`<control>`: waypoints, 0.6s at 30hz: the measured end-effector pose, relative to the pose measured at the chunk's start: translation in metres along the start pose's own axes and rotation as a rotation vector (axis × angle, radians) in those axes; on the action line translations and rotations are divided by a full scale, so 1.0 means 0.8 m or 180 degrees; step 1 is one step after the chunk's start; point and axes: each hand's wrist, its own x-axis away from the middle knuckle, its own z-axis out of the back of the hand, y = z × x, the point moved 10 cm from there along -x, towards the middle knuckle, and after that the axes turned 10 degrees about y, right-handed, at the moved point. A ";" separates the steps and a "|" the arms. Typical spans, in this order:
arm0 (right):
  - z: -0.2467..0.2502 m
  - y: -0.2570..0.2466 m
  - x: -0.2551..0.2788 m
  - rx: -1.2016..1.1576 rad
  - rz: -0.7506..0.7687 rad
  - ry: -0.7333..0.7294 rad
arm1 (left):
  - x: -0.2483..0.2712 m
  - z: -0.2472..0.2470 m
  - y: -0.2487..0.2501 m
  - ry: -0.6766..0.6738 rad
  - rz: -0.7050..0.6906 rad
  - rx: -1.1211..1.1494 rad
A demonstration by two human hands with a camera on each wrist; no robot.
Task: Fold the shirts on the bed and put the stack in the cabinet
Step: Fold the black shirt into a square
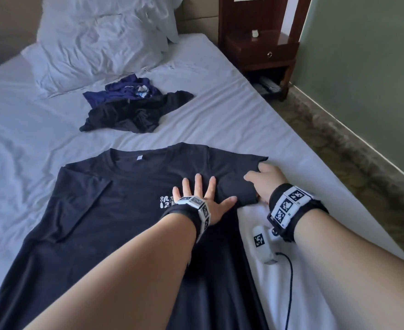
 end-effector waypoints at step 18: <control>-0.214 -0.024 0.106 0.2660 0.0960 -0.1607 | 0.072 0.023 -0.323 0.0127 0.1200 -0.0027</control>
